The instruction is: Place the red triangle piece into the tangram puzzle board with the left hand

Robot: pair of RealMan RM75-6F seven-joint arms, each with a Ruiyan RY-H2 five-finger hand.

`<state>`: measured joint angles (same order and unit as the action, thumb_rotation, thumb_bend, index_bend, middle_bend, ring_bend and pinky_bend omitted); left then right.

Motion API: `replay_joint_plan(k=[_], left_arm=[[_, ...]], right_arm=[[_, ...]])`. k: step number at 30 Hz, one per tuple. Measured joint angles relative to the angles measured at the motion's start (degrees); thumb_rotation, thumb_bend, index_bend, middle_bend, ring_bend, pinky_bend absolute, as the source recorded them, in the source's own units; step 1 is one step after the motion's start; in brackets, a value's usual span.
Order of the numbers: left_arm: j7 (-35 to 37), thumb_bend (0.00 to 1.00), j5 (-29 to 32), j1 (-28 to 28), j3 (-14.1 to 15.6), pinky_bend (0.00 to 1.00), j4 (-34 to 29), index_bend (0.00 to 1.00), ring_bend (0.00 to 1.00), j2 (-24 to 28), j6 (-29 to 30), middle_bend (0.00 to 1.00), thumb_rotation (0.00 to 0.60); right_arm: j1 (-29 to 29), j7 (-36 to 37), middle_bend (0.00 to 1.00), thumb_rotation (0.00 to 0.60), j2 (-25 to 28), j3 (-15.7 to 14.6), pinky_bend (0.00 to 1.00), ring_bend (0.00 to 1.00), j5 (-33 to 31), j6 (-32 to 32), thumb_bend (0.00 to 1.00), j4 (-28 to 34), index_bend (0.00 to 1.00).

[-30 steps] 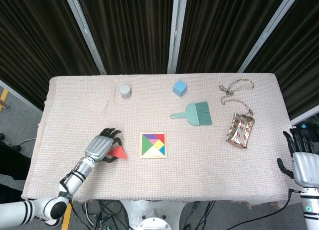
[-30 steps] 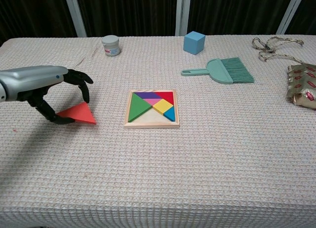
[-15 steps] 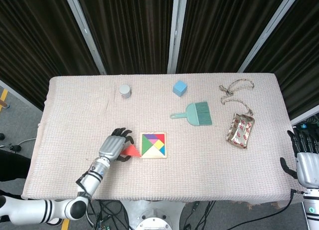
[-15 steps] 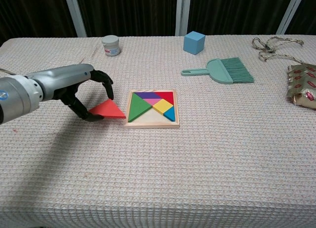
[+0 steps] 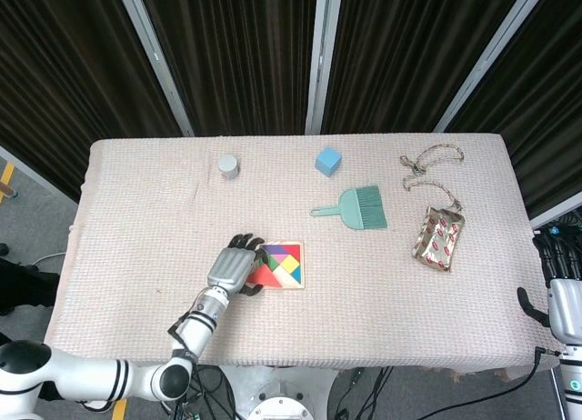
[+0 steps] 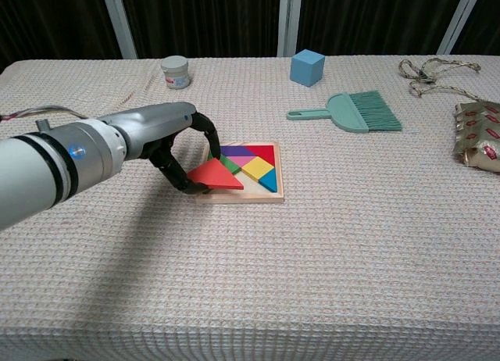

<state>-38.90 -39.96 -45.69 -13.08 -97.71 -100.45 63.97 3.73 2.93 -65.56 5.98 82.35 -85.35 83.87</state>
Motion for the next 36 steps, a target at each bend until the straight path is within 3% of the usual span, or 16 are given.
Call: replay_joint_plan(k=[16,36], left_arm=[[-3.2,0.31,5.7,-4.4,-2.9,0.02,2.6,0.44,0.00,-5.1,2.6,0.13,0.600],[-2.3,0.31,6.4,-5.2,-2.5,0.03,5.2,0.43,0.00,-7.6,3.0,0.13,0.600]], right_arm=[[-0.3,1.2,0.00,0.600,0.0,0.2,0.00,0.00,-0.1,-0.1,0.27,-0.8,0.00],[-0.2,2.1,0.00,0.600,-0.4,0.0,0.00,0.00,-0.5,0.9,0.27,-2.1,0.00]])
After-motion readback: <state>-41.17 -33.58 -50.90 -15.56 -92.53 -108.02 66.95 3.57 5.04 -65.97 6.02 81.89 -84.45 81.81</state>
